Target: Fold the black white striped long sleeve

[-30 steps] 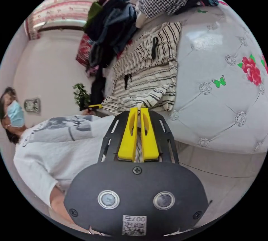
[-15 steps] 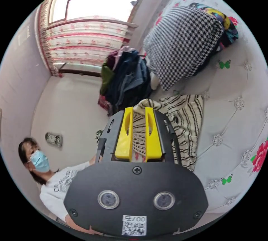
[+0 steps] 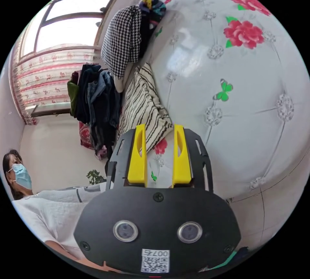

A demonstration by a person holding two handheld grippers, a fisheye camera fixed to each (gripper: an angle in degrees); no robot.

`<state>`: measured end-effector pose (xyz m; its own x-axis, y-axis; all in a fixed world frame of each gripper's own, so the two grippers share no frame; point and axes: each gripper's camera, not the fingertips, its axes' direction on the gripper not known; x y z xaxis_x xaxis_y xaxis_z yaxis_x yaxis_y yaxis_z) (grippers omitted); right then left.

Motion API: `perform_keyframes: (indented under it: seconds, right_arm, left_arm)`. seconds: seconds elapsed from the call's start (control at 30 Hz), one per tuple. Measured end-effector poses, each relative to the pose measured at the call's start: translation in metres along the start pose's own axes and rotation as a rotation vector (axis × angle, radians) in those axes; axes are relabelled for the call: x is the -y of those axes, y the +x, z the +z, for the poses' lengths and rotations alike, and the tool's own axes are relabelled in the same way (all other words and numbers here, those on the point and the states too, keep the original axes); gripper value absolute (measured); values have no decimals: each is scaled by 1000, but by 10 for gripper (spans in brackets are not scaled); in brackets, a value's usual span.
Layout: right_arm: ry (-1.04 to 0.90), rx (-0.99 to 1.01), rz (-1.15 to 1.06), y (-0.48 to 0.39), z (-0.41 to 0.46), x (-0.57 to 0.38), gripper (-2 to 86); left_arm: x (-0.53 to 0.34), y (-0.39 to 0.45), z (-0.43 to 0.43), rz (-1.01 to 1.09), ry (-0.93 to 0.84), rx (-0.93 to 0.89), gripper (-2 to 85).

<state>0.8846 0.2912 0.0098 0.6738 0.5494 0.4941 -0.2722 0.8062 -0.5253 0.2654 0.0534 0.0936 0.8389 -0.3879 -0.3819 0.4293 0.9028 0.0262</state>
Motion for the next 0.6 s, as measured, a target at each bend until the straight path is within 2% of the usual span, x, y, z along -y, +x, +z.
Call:
perform_keyframes:
  seconds: [0.07,0.17,0.3,0.37,0.43,0.47,0.53,0.6]
  right_arm:
    - [-99,9,-7,0,26,6,104]
    - [-82,-26,-35,-14,50,22,82]
    - [-67,-73,-75,-56,66,53,27]
    - [-132,-135,-239,-109,82,63,13]
    - [-230,-220,-546,-199,113,54,5]
    - [-252,-224,-627,-222,122,47,4]
    - [-394,-222,-927,-303,169,2,2]
    - [-523,-223,-1109,-343,214,-46,3]
  left_arm:
    - [-7,-5,5,-31,3,-27,79]
    - [-1,-9,17,-62,-14,-63,87]
    - [7,-7,20,-44,-45,-25,89]
    - [7,-11,14,-44,-47,-52,91]
    - [6,-15,5,-33,-34,-75,91]
    - [4,-18,-2,-23,-25,-85,90]
    - [1,-24,-11,-14,-13,-99,89]
    - [-4,-36,-21,-23,-1,-124,87]
